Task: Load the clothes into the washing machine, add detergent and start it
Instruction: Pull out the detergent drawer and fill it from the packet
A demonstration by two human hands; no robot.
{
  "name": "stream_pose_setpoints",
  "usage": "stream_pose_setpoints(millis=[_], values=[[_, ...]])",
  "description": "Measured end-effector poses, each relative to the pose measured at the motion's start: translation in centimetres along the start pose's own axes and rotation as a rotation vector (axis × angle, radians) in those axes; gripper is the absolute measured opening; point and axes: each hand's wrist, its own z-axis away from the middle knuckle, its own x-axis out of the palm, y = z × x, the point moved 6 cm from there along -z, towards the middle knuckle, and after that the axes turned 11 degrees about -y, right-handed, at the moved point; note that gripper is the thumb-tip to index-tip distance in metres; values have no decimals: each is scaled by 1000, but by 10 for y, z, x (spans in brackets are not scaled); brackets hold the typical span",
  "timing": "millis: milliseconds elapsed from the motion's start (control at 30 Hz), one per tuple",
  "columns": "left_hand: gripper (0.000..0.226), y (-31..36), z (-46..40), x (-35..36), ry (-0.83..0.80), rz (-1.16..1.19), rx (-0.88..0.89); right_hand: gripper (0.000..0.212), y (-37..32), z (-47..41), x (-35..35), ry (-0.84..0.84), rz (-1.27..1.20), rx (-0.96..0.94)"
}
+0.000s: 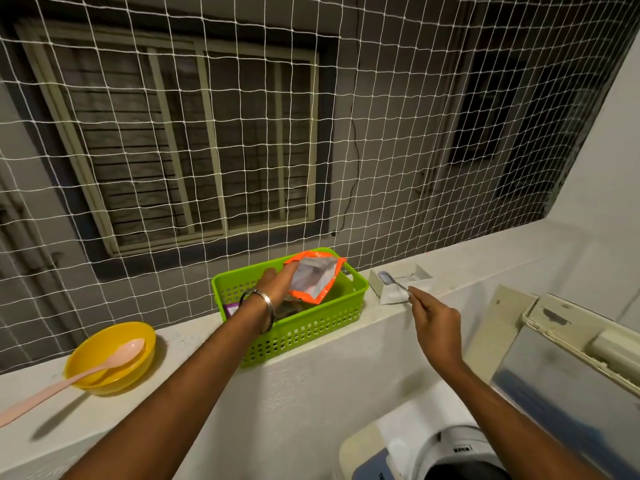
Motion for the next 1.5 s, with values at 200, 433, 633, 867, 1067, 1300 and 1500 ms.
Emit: stream_pose_setpoints(millis=[200, 433, 633, 867, 1067, 1300, 1500], values=[[100, 0, 2, -1, -5, 1, -7, 23, -1, 3, -1, 53, -28, -16], [102, 0, 1, -2, 2, -10, -11, 25, -8, 6, -2, 107, -151, 38], [105, 5, 8, 0, 12, 9, -2, 21, -7, 7, 7, 55, -69, 63], [100, 8, 14, 1, 21, 13, -7, 18, 0, -3, 9, -87, 30, 101], [93, 7, 13, 2, 16, 28, -11, 22, 10, -6, 16, -189, 103, 107], [75, 17, 23, 4, -24, 92, 35, 23, -9, -2, -4, -22, -579, 426], [39, 29, 38, 3, -52, 79, 67, 22, -75, 0, -26, -130, -856, 369]])
